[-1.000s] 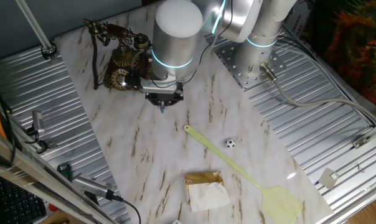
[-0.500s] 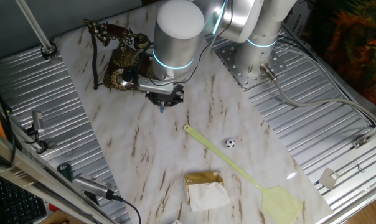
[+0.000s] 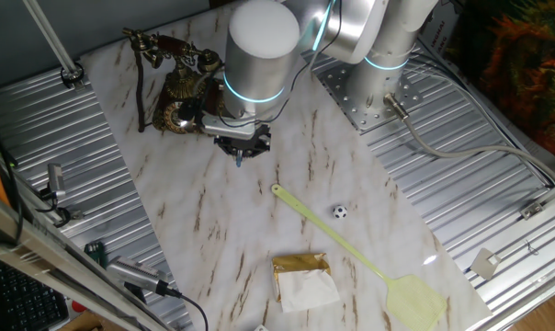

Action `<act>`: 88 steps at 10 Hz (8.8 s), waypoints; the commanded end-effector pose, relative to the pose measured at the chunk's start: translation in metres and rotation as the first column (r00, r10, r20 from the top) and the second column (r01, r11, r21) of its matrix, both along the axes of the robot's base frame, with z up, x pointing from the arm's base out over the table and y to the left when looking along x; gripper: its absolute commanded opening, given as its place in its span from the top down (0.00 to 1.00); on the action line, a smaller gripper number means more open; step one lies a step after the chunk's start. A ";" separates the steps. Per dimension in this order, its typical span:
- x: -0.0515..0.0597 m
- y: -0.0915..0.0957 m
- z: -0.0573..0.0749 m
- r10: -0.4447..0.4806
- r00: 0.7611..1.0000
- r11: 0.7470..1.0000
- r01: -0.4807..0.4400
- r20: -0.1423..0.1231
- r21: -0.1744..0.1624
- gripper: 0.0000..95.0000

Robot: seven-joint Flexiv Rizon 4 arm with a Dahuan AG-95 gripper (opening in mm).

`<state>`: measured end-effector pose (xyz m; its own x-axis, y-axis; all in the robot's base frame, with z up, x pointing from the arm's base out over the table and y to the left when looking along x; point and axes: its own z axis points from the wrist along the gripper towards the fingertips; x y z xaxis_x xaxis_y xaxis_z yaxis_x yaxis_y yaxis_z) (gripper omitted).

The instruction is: Dial a number on an old rotary phone

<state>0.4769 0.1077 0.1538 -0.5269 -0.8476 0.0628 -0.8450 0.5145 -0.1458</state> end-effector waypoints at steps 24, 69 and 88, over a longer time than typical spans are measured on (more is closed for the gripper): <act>0.083 -0.105 0.021 0.169 0.985 0.985 -0.168 -0.040 0.030 1.00; 0.082 -0.162 0.021 0.270 0.962 0.962 -0.268 -0.035 0.056 1.00; 0.079 -0.166 0.019 0.255 0.967 0.964 -0.252 -0.026 0.081 1.00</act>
